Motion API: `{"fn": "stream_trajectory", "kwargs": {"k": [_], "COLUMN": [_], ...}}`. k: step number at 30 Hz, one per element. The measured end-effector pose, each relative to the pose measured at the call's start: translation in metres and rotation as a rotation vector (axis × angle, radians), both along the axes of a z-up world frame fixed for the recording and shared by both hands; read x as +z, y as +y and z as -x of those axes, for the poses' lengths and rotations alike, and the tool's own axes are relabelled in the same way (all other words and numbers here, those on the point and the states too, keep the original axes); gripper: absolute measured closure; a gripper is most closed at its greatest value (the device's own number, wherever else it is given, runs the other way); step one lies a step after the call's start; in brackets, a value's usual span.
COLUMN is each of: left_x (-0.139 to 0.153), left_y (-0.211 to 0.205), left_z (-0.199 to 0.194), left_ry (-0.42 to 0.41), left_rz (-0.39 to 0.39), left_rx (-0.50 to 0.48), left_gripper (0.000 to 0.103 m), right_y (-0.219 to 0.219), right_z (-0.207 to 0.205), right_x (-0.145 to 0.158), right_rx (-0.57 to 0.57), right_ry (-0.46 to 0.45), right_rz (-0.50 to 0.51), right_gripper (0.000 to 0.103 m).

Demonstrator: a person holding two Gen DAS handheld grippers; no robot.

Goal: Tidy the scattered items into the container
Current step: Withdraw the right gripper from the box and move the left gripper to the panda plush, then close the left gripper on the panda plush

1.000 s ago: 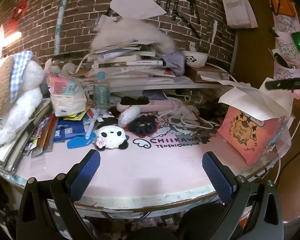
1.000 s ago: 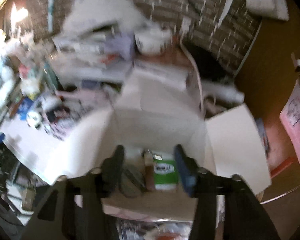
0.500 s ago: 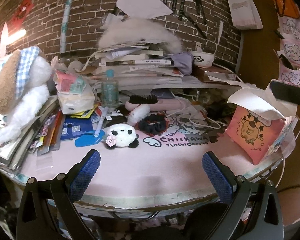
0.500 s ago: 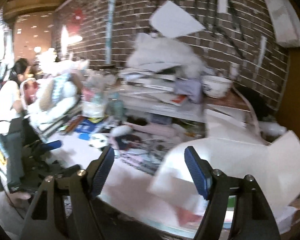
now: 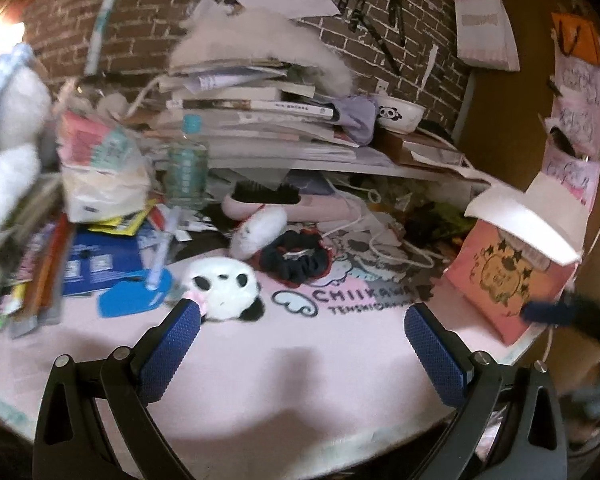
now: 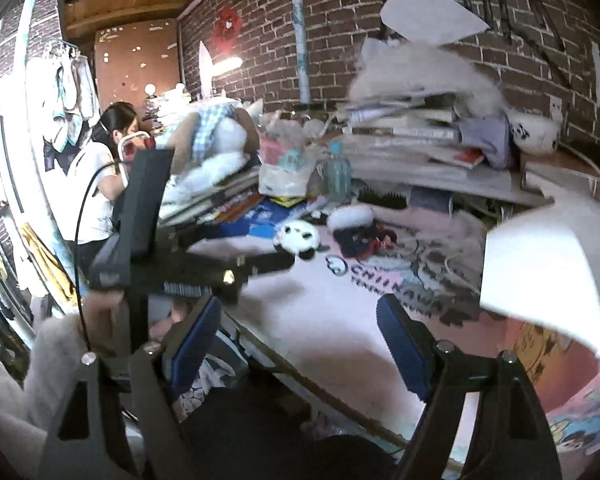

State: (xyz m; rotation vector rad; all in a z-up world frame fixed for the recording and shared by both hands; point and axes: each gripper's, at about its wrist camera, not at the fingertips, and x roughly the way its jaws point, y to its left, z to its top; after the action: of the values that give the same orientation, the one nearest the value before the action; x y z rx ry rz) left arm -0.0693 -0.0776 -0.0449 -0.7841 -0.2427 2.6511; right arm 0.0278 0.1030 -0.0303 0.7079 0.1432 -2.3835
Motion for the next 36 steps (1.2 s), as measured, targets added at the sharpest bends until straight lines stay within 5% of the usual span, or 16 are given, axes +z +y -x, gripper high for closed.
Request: {"fn": "stream_trajectory", "kwargs": {"k": [11, 22, 24, 28, 36], "left_x": [-0.011, -0.018, -0.02, -0.027, -0.029], "left_y": [0.007, 0.005, 0.004, 0.003, 0.002], "left_z": [0.032, 0.046, 0.047, 0.056, 0.057], "left_ry": [-0.026, -0.049, -0.058, -0.114, -0.129], "left_rz": [0.173, 0.168, 0.169, 0.169, 0.148], "left_rx": [0.1, 0.123, 0.127, 0.107, 0.093], "left_gripper": [0.001, 0.002, 0.012, 0.051, 0.053], "right_y": [0.007, 0.018, 0.019, 0.02, 0.022], "right_z": [0.004, 0.012, 0.013, 0.013, 0.016], "right_x": [-0.025, -0.033, -0.034, -0.033, -0.033], "right_rx": [0.061, 0.08, 0.077, 0.079, 0.083], "right_ry": [-0.021, -0.075, -0.082, -0.09, -0.11], "right_rz": [-0.007, 0.048, 0.055, 0.065, 0.078], "right_gripper": [0.025, 0.025, 0.025, 0.025, 0.025]}}
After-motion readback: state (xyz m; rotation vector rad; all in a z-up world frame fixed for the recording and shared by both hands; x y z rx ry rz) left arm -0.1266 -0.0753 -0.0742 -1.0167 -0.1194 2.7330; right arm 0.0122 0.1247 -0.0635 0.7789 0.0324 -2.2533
